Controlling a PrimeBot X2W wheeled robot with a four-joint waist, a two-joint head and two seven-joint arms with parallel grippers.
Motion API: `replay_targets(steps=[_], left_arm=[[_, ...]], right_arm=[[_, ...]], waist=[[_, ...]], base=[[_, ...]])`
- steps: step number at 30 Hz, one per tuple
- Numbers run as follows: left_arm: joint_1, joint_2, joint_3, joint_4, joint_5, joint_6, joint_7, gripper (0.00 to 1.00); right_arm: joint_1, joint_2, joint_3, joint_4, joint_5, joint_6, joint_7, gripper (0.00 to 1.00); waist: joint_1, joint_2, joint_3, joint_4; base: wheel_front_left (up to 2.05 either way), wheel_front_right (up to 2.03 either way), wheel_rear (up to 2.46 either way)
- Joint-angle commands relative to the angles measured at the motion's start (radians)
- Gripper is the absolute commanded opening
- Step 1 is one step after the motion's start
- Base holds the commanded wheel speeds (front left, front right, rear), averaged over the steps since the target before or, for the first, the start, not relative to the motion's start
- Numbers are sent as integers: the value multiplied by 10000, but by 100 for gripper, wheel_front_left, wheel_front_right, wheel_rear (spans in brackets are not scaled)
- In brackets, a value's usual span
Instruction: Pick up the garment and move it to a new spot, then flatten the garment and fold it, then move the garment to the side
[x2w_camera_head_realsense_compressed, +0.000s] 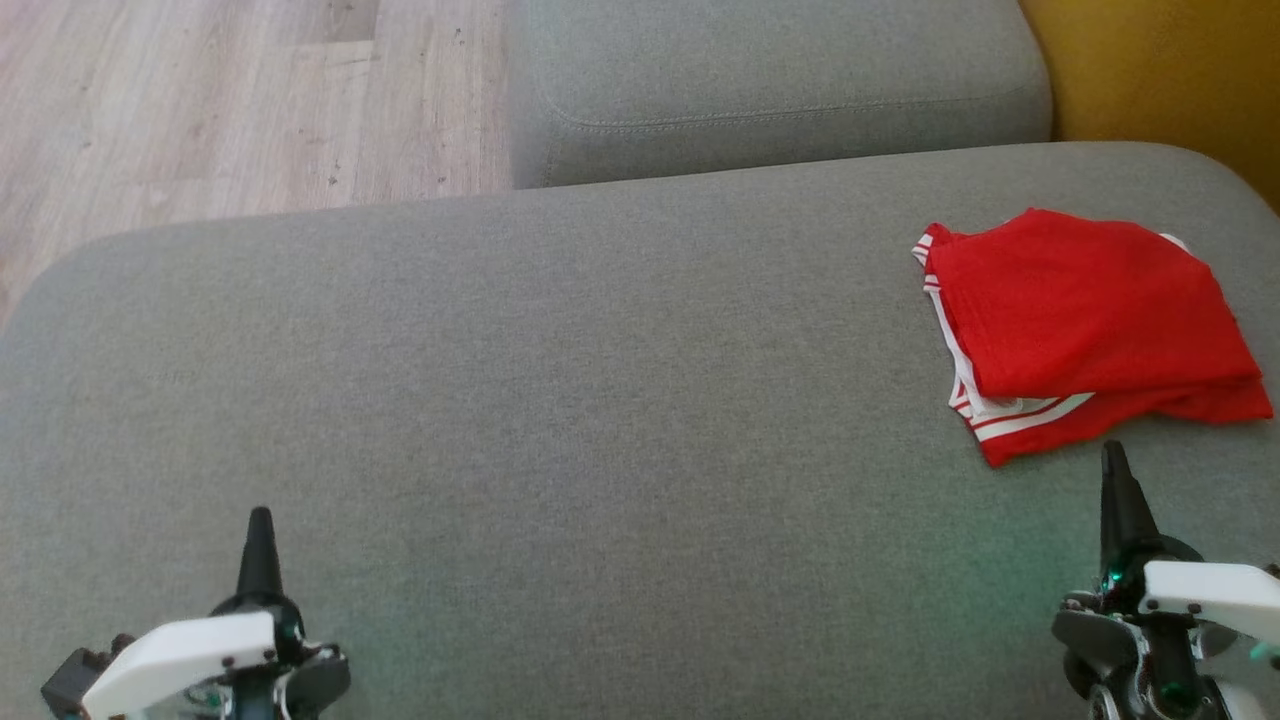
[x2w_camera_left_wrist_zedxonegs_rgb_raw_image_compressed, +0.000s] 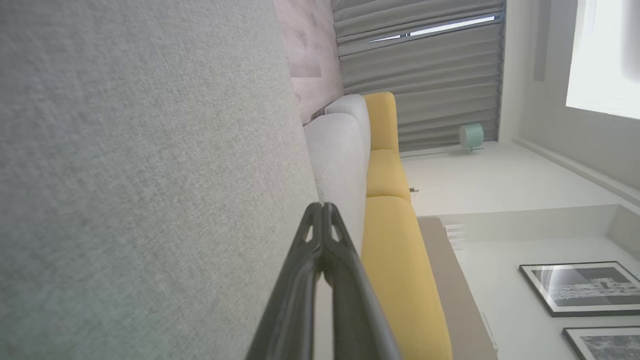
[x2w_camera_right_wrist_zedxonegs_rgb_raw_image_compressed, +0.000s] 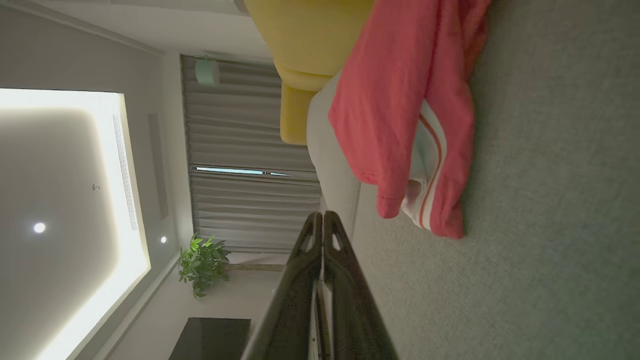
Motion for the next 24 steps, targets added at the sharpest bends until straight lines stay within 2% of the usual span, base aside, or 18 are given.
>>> replay_targets(steps=[1, 12, 24], left_arm=[[-639, 89, 426, -237, -427, -173, 112, 0], [-947, 72, 752, -91, -1553, -404, 398, 0], [-951, 30, 811, -88, -1503, -405, 445, 0]], right_arm=[[-623, -212, 108, -280, 440, -7, 125, 0], [-906, -205, -16, -199, 1521, -7, 412, 0], [-910, -166, -70, -195, 1476, -7, 455, 0]], waist=[[0, 0, 22, 3], [0, 0, 108, 12], [0, 0, 107, 12]], base=[[0, 0, 0], [0, 0, 0], [0, 0, 0]])
